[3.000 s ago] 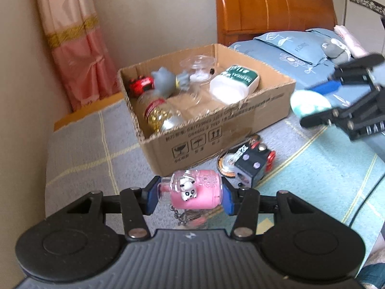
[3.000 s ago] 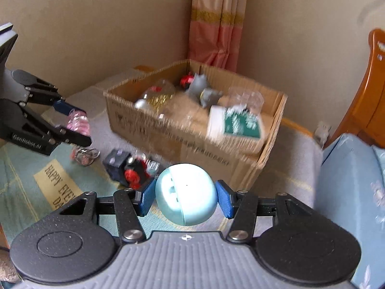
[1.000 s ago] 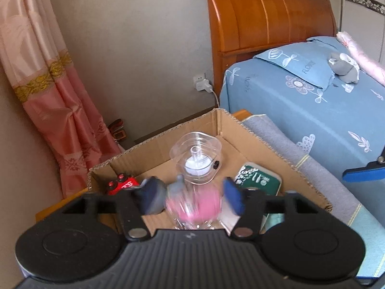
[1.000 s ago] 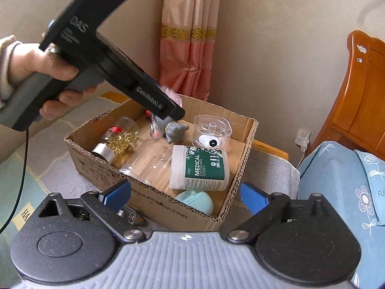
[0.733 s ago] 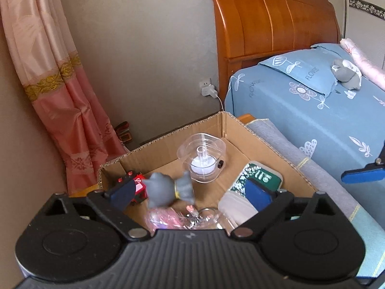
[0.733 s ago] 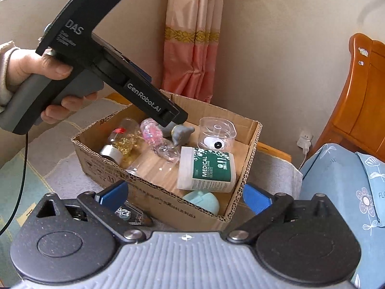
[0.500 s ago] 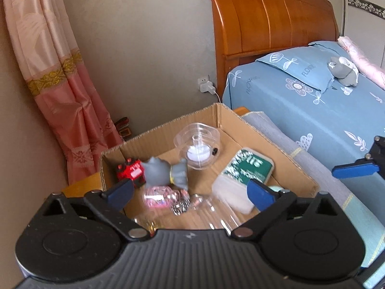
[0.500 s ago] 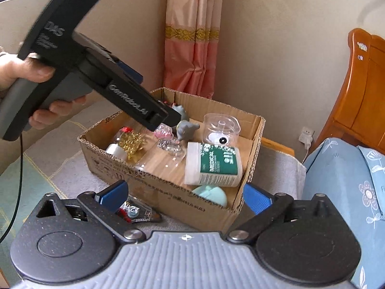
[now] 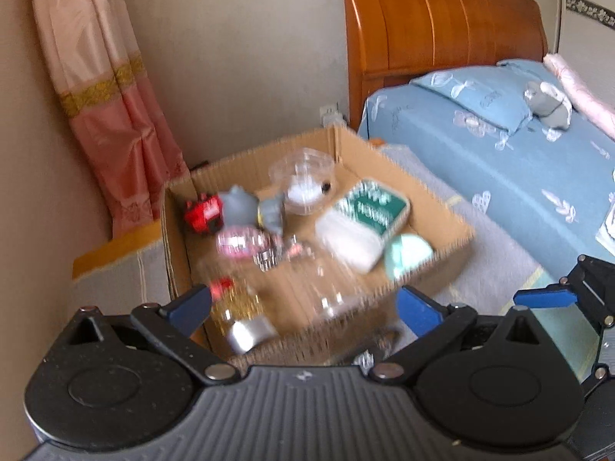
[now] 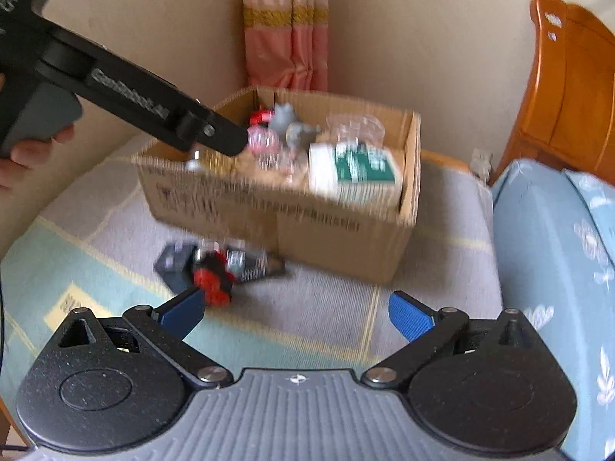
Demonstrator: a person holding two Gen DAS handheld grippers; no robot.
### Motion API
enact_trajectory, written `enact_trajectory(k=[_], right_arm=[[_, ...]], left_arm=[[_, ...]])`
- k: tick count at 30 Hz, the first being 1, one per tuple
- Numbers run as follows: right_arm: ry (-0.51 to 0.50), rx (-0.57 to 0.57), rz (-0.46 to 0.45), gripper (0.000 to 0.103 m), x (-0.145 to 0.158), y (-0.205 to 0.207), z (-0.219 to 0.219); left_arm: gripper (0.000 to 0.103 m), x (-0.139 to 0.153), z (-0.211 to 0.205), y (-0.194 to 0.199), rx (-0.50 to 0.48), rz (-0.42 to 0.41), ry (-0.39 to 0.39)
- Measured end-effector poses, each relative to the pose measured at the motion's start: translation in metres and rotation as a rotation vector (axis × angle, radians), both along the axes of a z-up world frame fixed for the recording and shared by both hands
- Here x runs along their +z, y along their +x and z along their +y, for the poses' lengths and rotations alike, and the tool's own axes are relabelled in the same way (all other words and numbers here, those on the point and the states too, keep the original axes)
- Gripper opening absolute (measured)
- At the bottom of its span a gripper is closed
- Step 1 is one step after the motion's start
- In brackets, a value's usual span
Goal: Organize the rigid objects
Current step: 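Move the left tool to the black cube car while the right tool approaches the correction tape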
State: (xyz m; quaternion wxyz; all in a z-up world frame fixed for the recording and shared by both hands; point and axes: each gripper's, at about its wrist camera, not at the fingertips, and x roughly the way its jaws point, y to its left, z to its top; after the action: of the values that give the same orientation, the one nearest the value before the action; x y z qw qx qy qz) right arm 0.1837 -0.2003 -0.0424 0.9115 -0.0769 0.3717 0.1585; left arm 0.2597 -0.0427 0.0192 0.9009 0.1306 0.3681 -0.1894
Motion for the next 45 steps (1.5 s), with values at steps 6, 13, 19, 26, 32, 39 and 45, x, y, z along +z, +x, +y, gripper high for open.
enact_trajectory(k=[6, 13, 19, 26, 32, 39, 45], right_arm=[[0.045, -0.046, 0.059, 0.103, -0.023, -0.02, -0.007], [0.049, -0.081, 0.089, 0.103, -0.036, -0.03, -0.012], [0.063, -0.104, 0.112, 0.103, -0.045, -0.031, -0.016], [0.054, -0.107, 0.113, 0.103, -0.048, -0.031, -0.019], [0.02, -0.094, 0.101, 0.103, -0.05, -0.034, -0.015], [-0.023, -0.088, 0.083, 0.103, -0.053, -0.039, -0.009], [-0.023, -0.087, 0.077, 0.103, -0.053, -0.041, -0.01]], left_arm=[[0.102, -0.03, -0.005, -0.012, 0.023, 0.057, 0.022], [0.102, -0.038, -0.011, -0.032, 0.02, -0.004, 0.066], [0.102, -0.051, 0.004, -0.033, 0.088, 0.028, 0.008], [0.102, -0.051, 0.033, -0.052, 0.122, 0.033, -0.084], [0.102, -0.055, 0.053, -0.071, 0.186, 0.035, -0.059], [0.102, -0.06, 0.055, -0.087, 0.158, 0.065, -0.056], [0.102, -0.072, 0.027, -0.089, 0.097, 0.084, -0.034]])
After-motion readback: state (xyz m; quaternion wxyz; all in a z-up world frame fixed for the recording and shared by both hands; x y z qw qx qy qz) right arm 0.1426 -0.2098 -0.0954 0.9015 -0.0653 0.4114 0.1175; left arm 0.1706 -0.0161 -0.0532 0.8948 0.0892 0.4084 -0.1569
